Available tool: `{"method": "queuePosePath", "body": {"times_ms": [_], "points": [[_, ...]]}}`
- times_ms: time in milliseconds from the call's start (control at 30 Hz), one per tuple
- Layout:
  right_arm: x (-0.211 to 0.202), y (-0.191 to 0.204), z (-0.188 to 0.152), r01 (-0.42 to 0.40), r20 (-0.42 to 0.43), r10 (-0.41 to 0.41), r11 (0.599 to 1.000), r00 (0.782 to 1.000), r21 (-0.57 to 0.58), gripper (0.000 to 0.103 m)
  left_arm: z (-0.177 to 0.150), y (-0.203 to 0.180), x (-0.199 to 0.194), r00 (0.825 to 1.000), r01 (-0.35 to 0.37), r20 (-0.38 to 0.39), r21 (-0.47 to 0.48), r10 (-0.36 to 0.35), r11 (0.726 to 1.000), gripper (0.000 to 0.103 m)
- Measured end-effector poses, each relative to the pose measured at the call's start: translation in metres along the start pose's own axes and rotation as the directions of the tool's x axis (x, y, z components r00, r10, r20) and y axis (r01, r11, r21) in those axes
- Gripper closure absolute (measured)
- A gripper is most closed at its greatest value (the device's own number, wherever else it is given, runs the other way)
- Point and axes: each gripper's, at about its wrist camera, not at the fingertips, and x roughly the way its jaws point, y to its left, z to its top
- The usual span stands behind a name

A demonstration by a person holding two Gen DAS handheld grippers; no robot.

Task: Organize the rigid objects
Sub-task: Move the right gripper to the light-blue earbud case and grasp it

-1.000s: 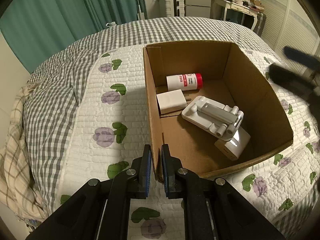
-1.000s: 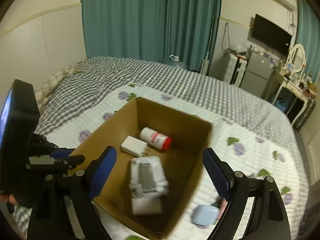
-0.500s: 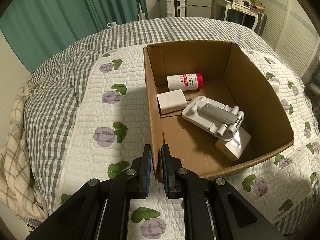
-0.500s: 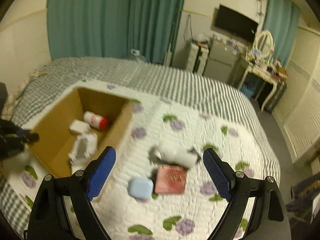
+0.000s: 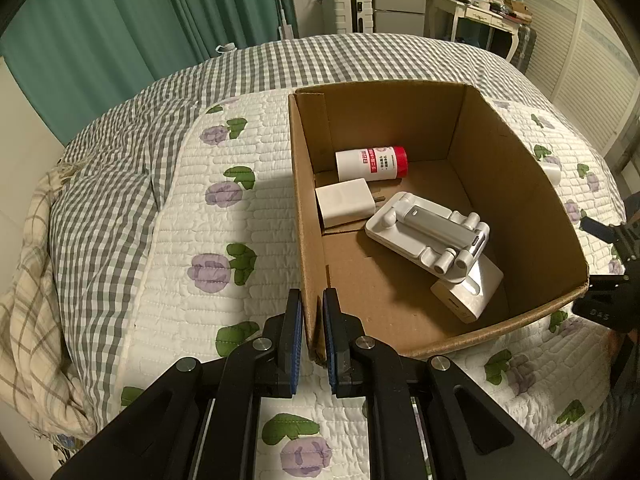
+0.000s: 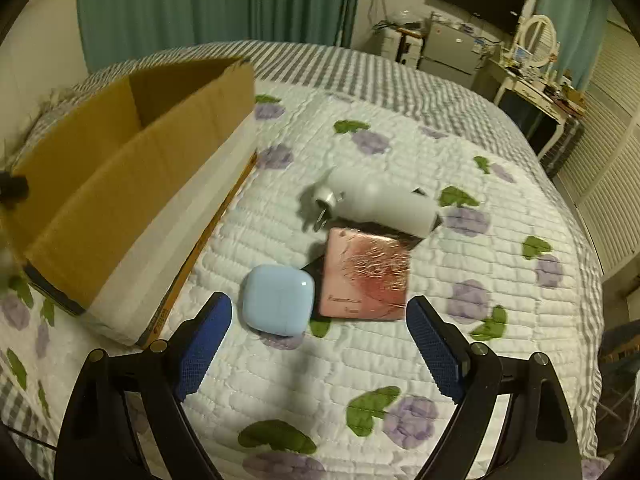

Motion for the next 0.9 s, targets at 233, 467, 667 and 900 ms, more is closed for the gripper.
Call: {"method": "queuePosePath", "body": {"times_ms": [233, 467, 667, 900], "points": [[0.023, 0.003, -0.002, -0.01, -0.036, 0.01, 1.0, 0.999, 0.006, 0.016, 0.0, 0.0, 0.001, 1.0, -0.001, -0.001, -0.001, 0.001, 1.0, 0.092], [0.039, 0.008, -0.001, -0.019, -0.072, 0.018, 1.0, 0.997, -0.005, 0.028, 0.0, 0.0, 0.0, 1.0, -0.007, -0.002, -0.004, 0.007, 1.0, 0.092], [0.047, 0.014, 0.001, -0.042, -0.087, 0.04, 0.999, 0.995, -0.022, 0.038, 0.0, 0.0, 0.001, 1.0, -0.014, -0.003, -0.004, 0.014, 1.0, 0.092], [0.052, 0.025, 0.002, -0.036, -0.098, 0.03, 0.997, 0.995, -0.067, 0.044, 0.0, -0.001, 0.001, 1.0, -0.016, -0.003, -0.003, 0.016, 1.0, 0.092]]}}
